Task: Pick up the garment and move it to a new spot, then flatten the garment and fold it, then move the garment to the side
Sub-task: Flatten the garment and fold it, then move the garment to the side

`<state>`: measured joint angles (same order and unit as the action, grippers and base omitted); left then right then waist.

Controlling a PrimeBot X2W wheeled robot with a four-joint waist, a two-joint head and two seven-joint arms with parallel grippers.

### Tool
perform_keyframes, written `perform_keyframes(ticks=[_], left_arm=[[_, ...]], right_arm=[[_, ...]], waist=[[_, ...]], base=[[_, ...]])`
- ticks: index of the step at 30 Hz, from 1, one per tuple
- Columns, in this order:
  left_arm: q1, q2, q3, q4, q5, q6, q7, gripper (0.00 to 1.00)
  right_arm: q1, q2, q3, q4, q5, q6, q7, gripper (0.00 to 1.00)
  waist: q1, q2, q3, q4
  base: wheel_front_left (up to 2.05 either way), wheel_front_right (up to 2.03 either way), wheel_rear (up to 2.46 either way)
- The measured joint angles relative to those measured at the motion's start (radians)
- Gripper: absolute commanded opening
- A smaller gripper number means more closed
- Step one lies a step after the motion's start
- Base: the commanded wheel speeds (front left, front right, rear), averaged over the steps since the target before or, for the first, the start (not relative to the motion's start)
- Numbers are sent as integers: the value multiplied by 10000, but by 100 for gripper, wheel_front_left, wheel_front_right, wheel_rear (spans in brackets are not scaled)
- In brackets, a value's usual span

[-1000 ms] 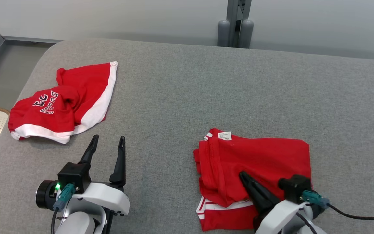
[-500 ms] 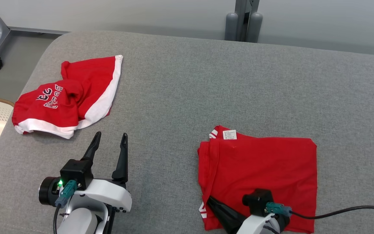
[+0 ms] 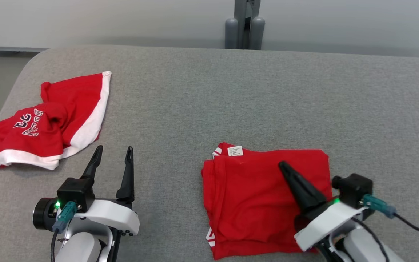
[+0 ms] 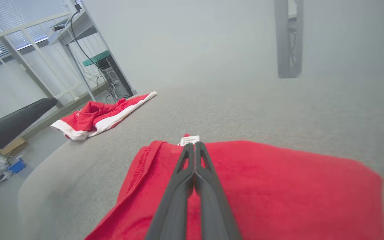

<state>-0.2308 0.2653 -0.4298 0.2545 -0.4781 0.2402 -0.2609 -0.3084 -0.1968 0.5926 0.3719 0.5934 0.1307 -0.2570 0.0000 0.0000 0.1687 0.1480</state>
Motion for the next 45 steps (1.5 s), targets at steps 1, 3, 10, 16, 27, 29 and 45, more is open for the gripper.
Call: perform_keyframes(ticks=[1, 3, 10, 16, 27, 29, 45], left_arm=[[14, 25, 31, -29, -2, 19, -6, 100], [28, 44, 52, -105, -4, 71, -6, 100], [166, 111, 94, -291, -65, 167, 23, 100], [244, 190, 153, -357, -140, 205, 42, 100], [669, 385, -19, -366, -77, 267, 142, 100], [726, 422, -29, -399, -79, 297, 155, 100], [582, 493, -176, -646, -71, 351, 305, 100]], right_arm=[[105, -42, -401, -205, -151, 0, -2, 0], [297, -81, -1250, -614, -481, 0, -6, 0], [1060, 215, -3770, -1699, -1689, 0, 109, 100], [1708, 466, -4966, -2545, -2499, 0, 658, 100], [3573, 704, -6151, -3664, -3344, 0, 1662, 100], [3812, 746, -6226, -3856, -3398, 0, 1781, 100], [3880, 851, -5869, -3873, -3384, 0, 2334, 100]], waist=[[0, 0, -30, -89], [0, 0, -90, -265], [0, 0, -375, -803], [0, 0, -579, -1047], [0, 0, -957, -1122], [0, 0, -998, -1159], [0, 0, -821, -1032]], base=[[0, 0, 0], [0, 0, 0], [0, 0, 0], [0, 0, 0], [0, 0, 0], [0, 0, 0], [0, 0, 0]])
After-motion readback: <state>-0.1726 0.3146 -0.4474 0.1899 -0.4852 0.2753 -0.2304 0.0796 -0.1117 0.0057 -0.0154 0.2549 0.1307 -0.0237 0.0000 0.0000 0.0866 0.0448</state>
